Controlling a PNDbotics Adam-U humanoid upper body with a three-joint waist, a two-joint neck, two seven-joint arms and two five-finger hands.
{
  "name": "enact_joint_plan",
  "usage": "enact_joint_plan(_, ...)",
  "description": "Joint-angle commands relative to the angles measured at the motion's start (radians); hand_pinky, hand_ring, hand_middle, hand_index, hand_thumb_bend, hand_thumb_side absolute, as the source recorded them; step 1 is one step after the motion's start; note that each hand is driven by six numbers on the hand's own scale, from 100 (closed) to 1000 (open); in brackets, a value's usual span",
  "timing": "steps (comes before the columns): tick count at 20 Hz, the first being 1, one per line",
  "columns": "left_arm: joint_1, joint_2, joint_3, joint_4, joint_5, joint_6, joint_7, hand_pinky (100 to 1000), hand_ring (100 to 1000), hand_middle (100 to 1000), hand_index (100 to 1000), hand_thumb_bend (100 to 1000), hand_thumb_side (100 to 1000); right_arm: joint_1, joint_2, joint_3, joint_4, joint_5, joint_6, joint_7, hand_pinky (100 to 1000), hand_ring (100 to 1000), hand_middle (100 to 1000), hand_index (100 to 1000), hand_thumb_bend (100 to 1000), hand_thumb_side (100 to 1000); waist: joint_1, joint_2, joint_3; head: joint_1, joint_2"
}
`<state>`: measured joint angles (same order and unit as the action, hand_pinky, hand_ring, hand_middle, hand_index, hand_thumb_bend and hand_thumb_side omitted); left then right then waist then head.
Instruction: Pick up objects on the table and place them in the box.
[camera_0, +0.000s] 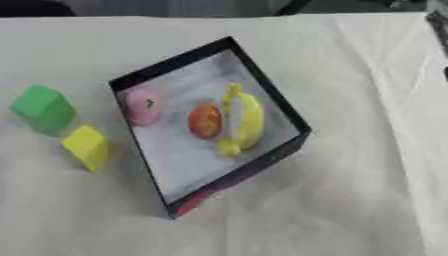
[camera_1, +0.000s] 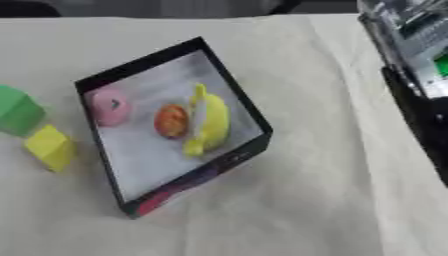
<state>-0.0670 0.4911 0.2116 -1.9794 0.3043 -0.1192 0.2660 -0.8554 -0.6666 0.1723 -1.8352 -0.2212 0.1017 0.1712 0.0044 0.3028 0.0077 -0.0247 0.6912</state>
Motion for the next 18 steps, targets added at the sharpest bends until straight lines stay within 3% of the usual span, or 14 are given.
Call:
enact_joint_plan(1, -0.014, 0.042, 0.0, -0.021, -0.013, -0.01, -0.004, 801, 775, 781, 804, 147, 891, 0.048, -0.068, -0.094, -0.06, -0.124, -0.024, -0.088, 892, 751, 722, 842, 100, 510, 0.019, -0.011, -0.002, 0.011, -0.018)
enact_joint_plan(7, -0.037, 0.083, -0.015, -0.021, -0.035, -0.027, -0.019, 801, 777, 783, 809, 128, 876, 0.249, -0.06, -0.242, -0.159, -0.263, -0.098, -0.207, 901, 772, 743, 875, 100, 549, 0.028, 0.0, -0.006, 0.023, -0.022)
enact_joint_plan(8, -0.041, 0.093, -0.018, -0.021, -0.038, -0.03, -0.022, 801, 777, 782, 810, 124, 873, 0.275, -0.054, -0.261, -0.162, -0.267, -0.109, -0.222, 899, 769, 742, 872, 100, 600, 0.029, 0.001, -0.006, 0.025, -0.022)
enact_joint_plan(9, -0.045, 0.107, -0.02, -0.021, -0.042, -0.032, -0.026, 801, 777, 783, 809, 118, 870, 0.302, -0.048, -0.282, -0.163, -0.267, -0.123, -0.242, 897, 765, 735, 867, 100, 544, 0.031, 0.002, -0.006, 0.028, -0.023)
enact_joint_plan(13, -0.058, 0.17, -0.029, -0.021, -0.082, -0.026, -0.049, 801, 778, 782, 809, 100, 856, 0.4, -0.028, -0.332, -0.165, -0.257, -0.171, -0.311, 898, 746, 713, 853, 100, 554, 0.04, 0.007, -0.006, 0.037, -0.026)
enact_joint_plan(18, -0.066, 0.297, -0.035, -0.011, -0.173, 0.064, -0.161, 806, 786, 790, 836, 100, 854, 0.469, -0.001, -0.36, -0.165, -0.209, -0.166, -0.335, 897, 734, 701, 836, 100, 552, 0.053, 0.008, -0.006, 0.039, -0.029)
